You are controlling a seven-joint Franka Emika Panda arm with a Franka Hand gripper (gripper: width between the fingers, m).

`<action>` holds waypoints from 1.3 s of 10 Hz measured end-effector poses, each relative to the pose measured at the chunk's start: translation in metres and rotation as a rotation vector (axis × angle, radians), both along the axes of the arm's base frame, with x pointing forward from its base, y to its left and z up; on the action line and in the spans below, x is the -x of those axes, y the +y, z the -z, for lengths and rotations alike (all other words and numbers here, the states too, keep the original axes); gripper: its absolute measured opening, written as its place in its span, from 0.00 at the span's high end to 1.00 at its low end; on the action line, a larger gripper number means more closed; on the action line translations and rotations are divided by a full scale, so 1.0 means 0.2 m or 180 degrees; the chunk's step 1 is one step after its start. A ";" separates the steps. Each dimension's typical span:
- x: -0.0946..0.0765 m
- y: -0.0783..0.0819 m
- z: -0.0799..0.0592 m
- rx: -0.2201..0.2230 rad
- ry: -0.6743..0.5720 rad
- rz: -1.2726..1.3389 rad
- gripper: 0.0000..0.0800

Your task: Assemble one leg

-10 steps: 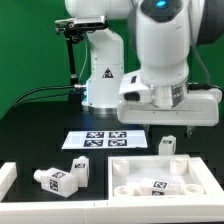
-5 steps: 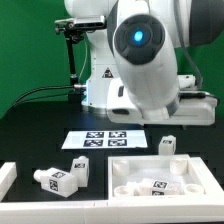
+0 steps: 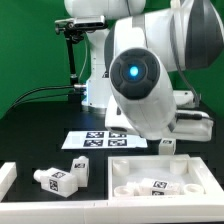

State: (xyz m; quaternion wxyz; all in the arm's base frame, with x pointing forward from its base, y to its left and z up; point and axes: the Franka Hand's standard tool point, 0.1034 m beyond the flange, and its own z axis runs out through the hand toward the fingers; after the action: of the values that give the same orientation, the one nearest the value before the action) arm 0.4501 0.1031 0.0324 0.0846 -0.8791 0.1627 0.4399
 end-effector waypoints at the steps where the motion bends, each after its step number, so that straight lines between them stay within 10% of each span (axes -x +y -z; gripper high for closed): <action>1: 0.01 0.01 0.03 0.0005 0.0015 -0.0009 0.19; 7: 0.08 0.06 0.13 0.0023 0.0079 -0.0026 0.22; 10: 0.07 0.06 0.13 0.0027 0.0063 -0.0025 0.65; 13: -0.06 0.00 -0.08 -0.0020 -0.0098 -0.0126 0.64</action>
Offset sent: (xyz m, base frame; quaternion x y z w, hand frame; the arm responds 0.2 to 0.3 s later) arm -0.0190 0.0164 -0.0163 0.0010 -0.0407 0.0133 0.9991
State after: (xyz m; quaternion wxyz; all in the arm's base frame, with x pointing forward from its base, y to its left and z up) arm 0.4623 0.1026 0.0486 0.0811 -0.8885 0.1426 0.4285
